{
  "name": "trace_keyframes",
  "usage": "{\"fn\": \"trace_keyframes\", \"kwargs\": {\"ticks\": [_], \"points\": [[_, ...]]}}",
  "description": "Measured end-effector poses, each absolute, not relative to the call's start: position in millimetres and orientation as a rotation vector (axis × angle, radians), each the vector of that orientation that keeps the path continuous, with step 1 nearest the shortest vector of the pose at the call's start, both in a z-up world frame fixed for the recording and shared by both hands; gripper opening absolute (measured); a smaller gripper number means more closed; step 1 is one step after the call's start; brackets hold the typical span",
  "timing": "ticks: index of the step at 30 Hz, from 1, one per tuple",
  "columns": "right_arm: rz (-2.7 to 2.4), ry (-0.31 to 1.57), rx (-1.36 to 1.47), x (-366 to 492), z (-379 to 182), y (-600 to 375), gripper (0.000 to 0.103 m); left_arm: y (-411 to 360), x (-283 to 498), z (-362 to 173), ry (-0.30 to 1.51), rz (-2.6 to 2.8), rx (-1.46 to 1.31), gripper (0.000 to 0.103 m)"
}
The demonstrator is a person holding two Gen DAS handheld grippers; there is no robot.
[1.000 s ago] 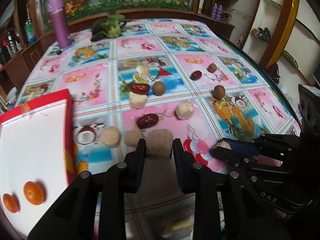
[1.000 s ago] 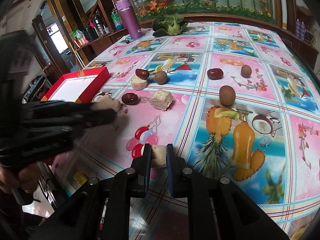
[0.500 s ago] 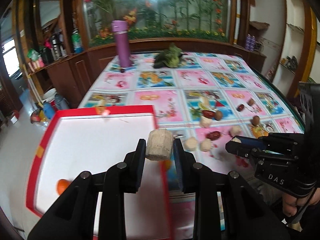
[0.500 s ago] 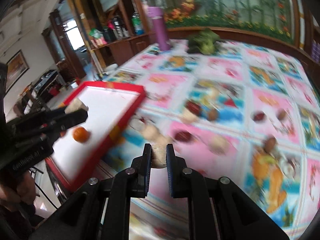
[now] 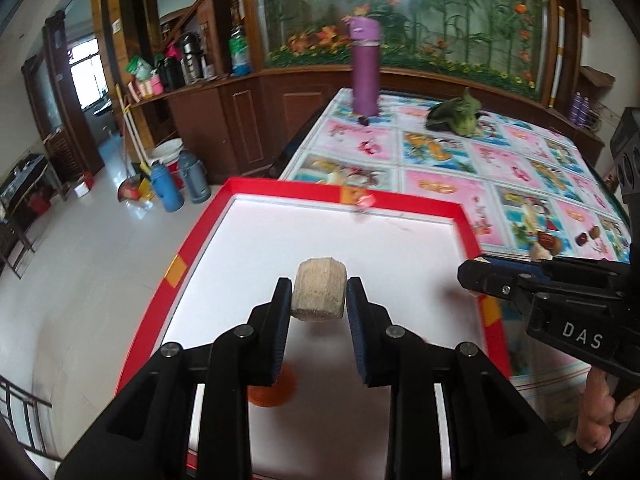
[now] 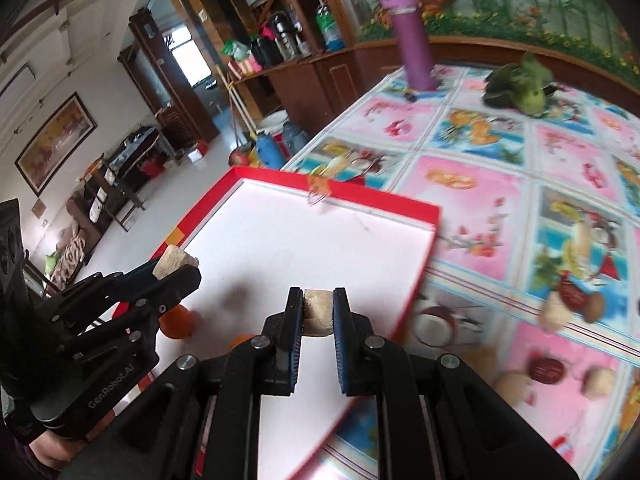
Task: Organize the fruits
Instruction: 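Lower both beige cubes into the white tray and open both grippers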
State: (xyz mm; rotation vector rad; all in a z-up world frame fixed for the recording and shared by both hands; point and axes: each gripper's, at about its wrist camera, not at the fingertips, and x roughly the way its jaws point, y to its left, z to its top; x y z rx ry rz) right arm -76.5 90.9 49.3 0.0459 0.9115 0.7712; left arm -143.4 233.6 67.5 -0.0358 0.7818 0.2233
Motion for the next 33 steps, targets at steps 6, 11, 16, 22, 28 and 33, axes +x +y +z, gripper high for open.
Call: {"fn": "trace_keyframes", "kwargs": {"ticks": [6, 11, 16, 22, 28, 33], "points": [[0.779, 0.967, 0.032, -66.5, 33.4, 115.1, 0.012, 254.5, -136.5, 49.8, 0.833, 0.262, -0.065, 0.030], [0.782, 0.985, 0.012, -68.8, 29.0, 125.2, 0.012, 254.5, -129.5, 40.5, 0.873, 0.259, -0.062, 0.030], [0.795, 1.014, -0.004, -71.3, 25.8, 132.3, 0.016, 258.1, -127.0, 32.2, 0.909, 0.283, -0.069, 0.031], [0.825, 0.985, 0.064, -75.9, 37.1, 113.6, 0.027, 259.6, -136.6, 41.4, 0.885, 0.329, -0.084, 0.065], [0.794, 0.906, 0.114, -77.4, 55.1, 71.1, 0.030, 239.3, -146.9, 67.2, 0.809, 0.296, -0.082, 0.081], [0.714, 0.844, 0.151, -83.5, 66.6, 7.3, 0.037, 195.6, -151.0, 80.9, 0.785, 0.180, -0.016, 0.083]]}}
